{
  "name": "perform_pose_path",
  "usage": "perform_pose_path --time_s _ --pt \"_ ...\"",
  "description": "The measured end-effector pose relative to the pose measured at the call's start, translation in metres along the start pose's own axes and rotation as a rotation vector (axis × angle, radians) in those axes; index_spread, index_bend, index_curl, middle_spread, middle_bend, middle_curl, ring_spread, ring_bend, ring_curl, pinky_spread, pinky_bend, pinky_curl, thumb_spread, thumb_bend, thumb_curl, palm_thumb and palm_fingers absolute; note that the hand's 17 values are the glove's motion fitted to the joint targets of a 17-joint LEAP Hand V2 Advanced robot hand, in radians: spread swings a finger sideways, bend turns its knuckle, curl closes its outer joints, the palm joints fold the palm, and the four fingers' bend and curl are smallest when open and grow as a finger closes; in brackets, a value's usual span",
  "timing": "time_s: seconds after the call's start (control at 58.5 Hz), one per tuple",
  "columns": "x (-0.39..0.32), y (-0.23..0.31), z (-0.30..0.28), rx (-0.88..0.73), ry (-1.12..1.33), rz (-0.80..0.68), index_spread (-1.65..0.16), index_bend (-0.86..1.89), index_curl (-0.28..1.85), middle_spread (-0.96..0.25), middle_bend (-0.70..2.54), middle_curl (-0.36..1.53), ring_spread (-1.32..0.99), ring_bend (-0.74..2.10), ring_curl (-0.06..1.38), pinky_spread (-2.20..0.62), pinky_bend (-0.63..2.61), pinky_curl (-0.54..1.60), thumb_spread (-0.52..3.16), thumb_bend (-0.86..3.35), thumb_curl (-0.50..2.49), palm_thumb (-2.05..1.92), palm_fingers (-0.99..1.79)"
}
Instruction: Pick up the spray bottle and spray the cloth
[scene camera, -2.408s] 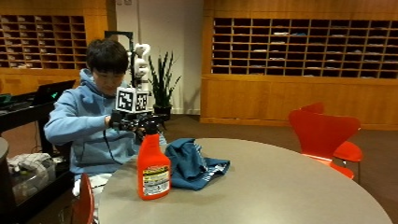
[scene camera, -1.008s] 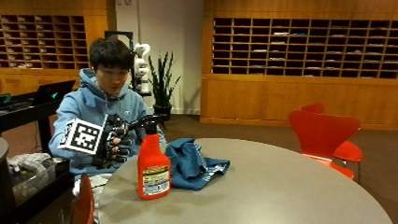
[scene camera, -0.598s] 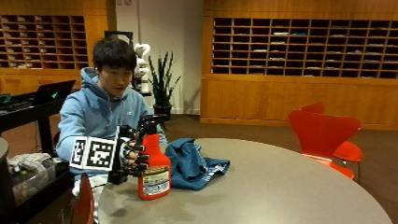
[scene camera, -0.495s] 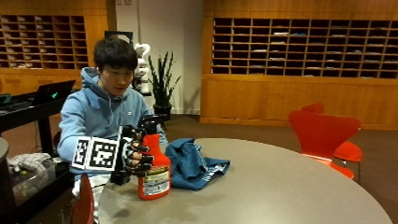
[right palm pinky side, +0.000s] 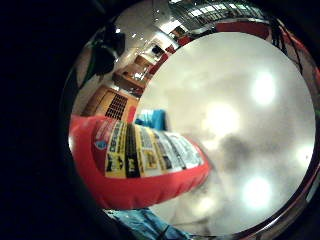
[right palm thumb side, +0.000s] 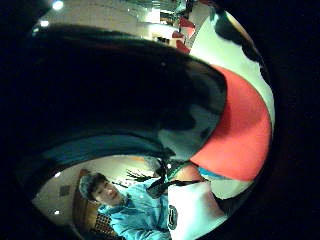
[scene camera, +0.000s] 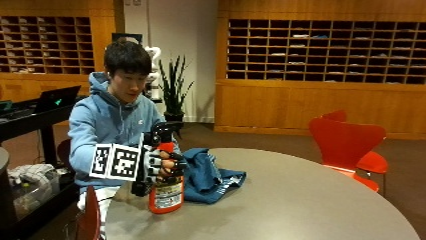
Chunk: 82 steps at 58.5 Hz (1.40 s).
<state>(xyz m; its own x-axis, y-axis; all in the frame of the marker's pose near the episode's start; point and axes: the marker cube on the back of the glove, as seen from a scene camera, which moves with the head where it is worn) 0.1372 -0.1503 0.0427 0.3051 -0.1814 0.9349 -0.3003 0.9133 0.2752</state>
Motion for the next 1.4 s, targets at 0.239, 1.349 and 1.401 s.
perform_pose_path --time_s 0.239,1.349,1.401 --pt "-0.004 -0.008 0.006 0.011 -0.010 0.006 -0.29 0.12 0.29 -0.12 0.21 0.36 -0.13 0.55 0.35 -0.09 0.55 0.28 0.88 0.00 0.34 0.58 1.01" --pt "-0.096 -0.008 0.025 -0.308 0.585 0.043 -0.24 0.36 0.52 -0.17 0.52 0.48 -0.21 0.43 0.41 -0.30 0.34 0.34 0.07 -0.03 0.71 0.99 1.37" --pt "-0.113 -0.006 0.032 -0.370 0.694 0.060 -0.24 0.37 0.52 -0.17 0.52 0.48 -0.21 0.44 0.41 -0.30 0.34 0.35 0.06 -0.04 0.71 0.99 1.37"
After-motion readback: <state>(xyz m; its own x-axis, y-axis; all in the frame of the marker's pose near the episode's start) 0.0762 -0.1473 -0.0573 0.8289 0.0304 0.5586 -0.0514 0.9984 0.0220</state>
